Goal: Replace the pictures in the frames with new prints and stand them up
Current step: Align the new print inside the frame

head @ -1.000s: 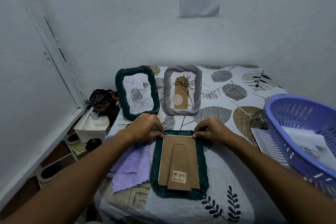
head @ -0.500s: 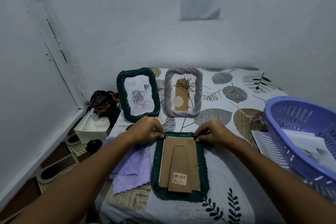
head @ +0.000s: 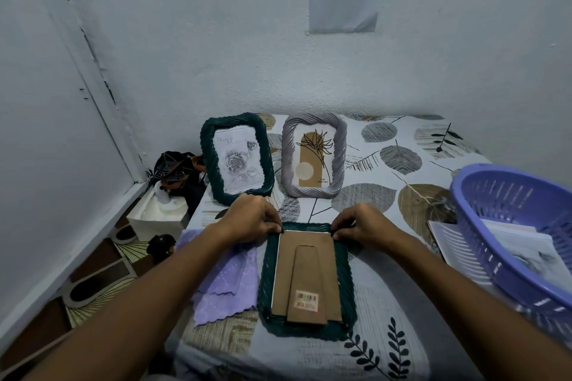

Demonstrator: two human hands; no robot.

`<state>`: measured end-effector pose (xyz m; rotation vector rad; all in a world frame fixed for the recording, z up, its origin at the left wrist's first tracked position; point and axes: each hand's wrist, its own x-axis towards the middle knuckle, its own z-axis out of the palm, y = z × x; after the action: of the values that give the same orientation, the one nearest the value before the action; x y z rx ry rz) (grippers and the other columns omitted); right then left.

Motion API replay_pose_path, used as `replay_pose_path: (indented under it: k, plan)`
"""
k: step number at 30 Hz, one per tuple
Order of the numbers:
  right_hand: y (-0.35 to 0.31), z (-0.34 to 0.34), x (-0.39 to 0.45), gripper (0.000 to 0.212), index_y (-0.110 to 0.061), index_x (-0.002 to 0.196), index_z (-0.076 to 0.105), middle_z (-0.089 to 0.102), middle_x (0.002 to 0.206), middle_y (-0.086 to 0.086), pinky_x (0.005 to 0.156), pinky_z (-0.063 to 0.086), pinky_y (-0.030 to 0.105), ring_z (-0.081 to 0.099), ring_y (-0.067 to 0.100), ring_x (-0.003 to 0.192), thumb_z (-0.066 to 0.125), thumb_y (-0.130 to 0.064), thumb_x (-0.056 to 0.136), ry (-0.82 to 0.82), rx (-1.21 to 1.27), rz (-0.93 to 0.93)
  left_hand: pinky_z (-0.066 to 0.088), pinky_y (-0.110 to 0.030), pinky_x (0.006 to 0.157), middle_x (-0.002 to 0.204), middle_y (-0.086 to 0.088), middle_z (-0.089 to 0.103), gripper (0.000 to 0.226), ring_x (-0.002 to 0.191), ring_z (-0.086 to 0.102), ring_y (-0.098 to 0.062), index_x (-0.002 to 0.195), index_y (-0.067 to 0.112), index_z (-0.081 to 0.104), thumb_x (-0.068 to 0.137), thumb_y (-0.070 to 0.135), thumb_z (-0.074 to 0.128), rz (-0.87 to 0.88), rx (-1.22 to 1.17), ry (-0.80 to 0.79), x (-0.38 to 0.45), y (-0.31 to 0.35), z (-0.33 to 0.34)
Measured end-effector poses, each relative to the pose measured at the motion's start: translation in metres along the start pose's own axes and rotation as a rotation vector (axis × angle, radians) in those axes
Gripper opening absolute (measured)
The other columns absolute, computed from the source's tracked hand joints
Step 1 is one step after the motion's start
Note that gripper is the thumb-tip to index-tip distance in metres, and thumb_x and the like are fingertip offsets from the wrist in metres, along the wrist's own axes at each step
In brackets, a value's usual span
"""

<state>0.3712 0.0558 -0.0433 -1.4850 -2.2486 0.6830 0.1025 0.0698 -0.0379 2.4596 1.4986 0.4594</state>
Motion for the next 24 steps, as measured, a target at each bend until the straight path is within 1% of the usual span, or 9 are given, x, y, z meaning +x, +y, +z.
replay_pose_path:
  k: [5,8,11,13,16,18,20,22,24]
  plan:
    - [0.0,0.002,0.0,0.019,-0.01,0.096,0.076,0.074,0.092,0.001,0.062,0.042,0.002,0.058,-0.006,0.07,0.078,-0.01,0.077,0.009,-0.009,0.008,0.047,-0.025,0.07,0.083,0.007,0.074,0.009,0.075,0.061,-0.008,0.086,0.026,0.079,0.078,0.029,0.078,-0.084,0.022,-0.076,0.002,0.009,-0.004]
    - [-0.004,0.006,-0.005,0.018,-0.008,0.098,0.075,0.074,0.095,0.006,0.066,0.044,0.004,0.06,0.001,0.073,0.075,-0.009,0.08,0.05,-0.023,0.009,0.05,-0.028,0.075,0.087,0.006,0.074,0.009,0.082,0.063,-0.011,0.088,0.025,0.078,0.079,0.026,0.076,-0.125,0.059,-0.103,0.002,0.016,-0.006]
    - [-0.014,0.011,-0.02,0.023,-0.01,0.105,0.073,0.07,0.102,0.008,0.079,0.052,0.021,0.061,0.012,0.086,0.071,-0.011,0.083,0.123,-0.083,-0.003,0.052,-0.034,0.081,0.096,0.001,0.073,0.013,0.095,0.063,-0.018,0.093,0.026,0.077,0.082,0.028,0.072,-0.139,0.095,-0.013,-0.01,0.027,-0.005]
    - [-0.021,0.015,-0.034,0.026,-0.012,0.109,0.071,0.065,0.106,0.008,0.083,0.052,0.034,0.059,0.019,0.093,0.068,-0.014,0.083,0.187,-0.119,-0.001,0.051,-0.036,0.08,0.096,0.0,0.073,0.012,0.092,0.061,-0.019,0.093,0.023,0.077,0.084,0.025,0.069,-0.143,0.066,0.102,-0.025,0.034,-0.003]
    - [-0.034,0.022,-0.061,0.022,-0.01,0.105,0.071,0.061,0.105,0.008,0.08,0.048,0.03,0.058,0.022,0.095,0.066,-0.012,0.083,0.274,-0.093,0.028,0.051,-0.034,0.075,0.085,0.002,0.072,0.01,0.068,0.054,-0.007,0.088,0.017,0.077,0.084,0.017,0.067,-0.119,-0.08,0.195,-0.059,0.044,-0.004]
    - [-0.043,0.029,-0.081,0.017,-0.008,0.099,0.072,0.061,0.104,0.009,0.077,0.042,0.026,0.057,0.023,0.095,0.067,-0.011,0.083,0.298,-0.068,0.038,0.049,-0.022,0.068,0.082,0.002,0.071,0.01,0.062,0.052,0.002,0.089,0.013,0.077,0.084,0.012,0.067,-0.109,-0.193,0.213,-0.085,0.053,-0.003]
    - [-0.053,0.036,-0.102,0.015,-0.007,0.096,0.072,0.06,0.104,0.008,0.08,0.04,0.025,0.055,0.021,0.097,0.067,-0.011,0.083,0.316,-0.031,0.042,0.039,-0.006,0.06,0.078,0.005,0.068,0.01,0.063,0.054,0.006,0.09,0.011,0.076,0.083,0.01,0.069,-0.109,-0.246,0.236,-0.113,0.063,0.0]
    - [-0.06,0.045,-0.122,0.014,-0.009,0.095,0.072,0.058,0.103,0.005,0.081,0.04,0.025,0.053,0.018,0.098,0.067,-0.013,0.083,0.347,0.0,0.057,0.04,-0.008,0.061,0.074,0.006,0.065,0.012,0.063,0.055,0.004,0.092,0.011,0.076,0.081,0.01,0.071,-0.139,-0.274,0.276,-0.138,0.071,0.005]
    - [-0.064,0.056,-0.139,0.013,-0.01,0.094,0.072,0.058,0.1,0.004,0.08,0.04,0.025,0.054,0.018,0.096,0.067,-0.014,0.082,0.382,0.028,0.072,0.043,-0.018,0.064,0.073,0.004,0.064,0.016,0.063,0.057,-0.003,0.094,0.01,0.075,0.079,0.015,0.075,-0.184,-0.275,0.308,-0.155,0.076,0.011]
